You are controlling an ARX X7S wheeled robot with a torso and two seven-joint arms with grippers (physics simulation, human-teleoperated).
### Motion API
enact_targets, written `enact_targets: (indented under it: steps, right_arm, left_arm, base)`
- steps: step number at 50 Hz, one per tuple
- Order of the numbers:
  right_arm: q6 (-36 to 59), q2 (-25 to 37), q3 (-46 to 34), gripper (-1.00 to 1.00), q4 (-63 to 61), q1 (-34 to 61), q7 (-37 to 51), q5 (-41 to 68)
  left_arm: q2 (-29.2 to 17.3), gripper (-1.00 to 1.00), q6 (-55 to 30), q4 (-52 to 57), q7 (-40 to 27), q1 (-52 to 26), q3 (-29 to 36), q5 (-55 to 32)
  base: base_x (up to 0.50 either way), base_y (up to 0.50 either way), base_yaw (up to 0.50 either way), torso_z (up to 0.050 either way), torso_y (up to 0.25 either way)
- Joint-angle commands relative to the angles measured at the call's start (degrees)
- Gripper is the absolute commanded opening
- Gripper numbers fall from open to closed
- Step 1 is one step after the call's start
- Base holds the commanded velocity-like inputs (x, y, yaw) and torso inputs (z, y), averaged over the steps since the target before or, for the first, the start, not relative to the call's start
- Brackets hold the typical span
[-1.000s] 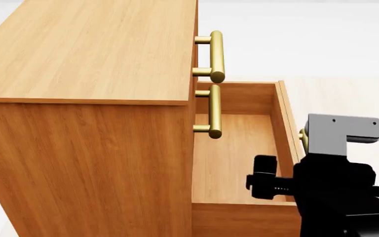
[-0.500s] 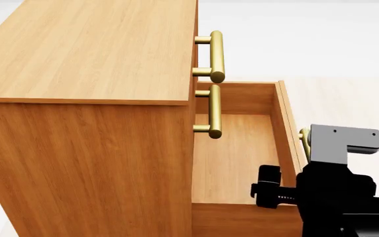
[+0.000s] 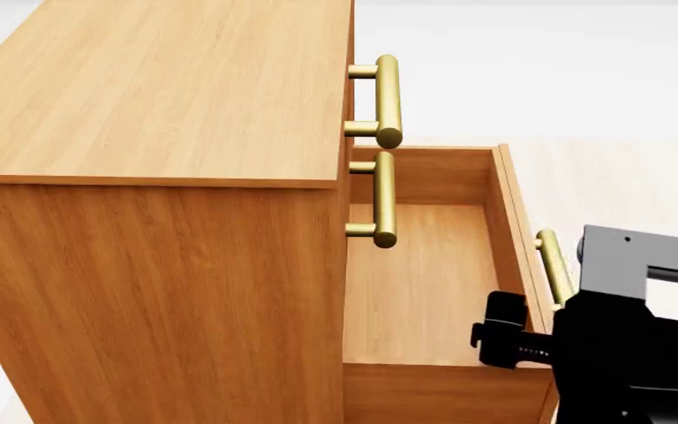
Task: Put the bowl in the bottom drawer of the cabinet and close it.
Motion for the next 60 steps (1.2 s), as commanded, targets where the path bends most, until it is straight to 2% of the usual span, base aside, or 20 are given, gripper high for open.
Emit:
enact_targets:
  steps: [1,60]
  right_arm:
    - [-1.26,0.59,0.47,1.0,0.93,-0.43,0.44,-0.91]
    - [-6.13,3.93,2.37,1.0,6.98,-0.98,1.52,-2.94]
  left_arm:
    - [-0.21,1.0,-0.11,0.22,-0.28,0.05,0.17,-0.03]
    - [-1.0,1.0,0.38,-0.29,-1.29,-0.42,0.96,-0.57]
  base:
    - [0.0,0.0,0.0,0.0,0.0]
    - [0.0,0.0,0.0,0.0,0.0]
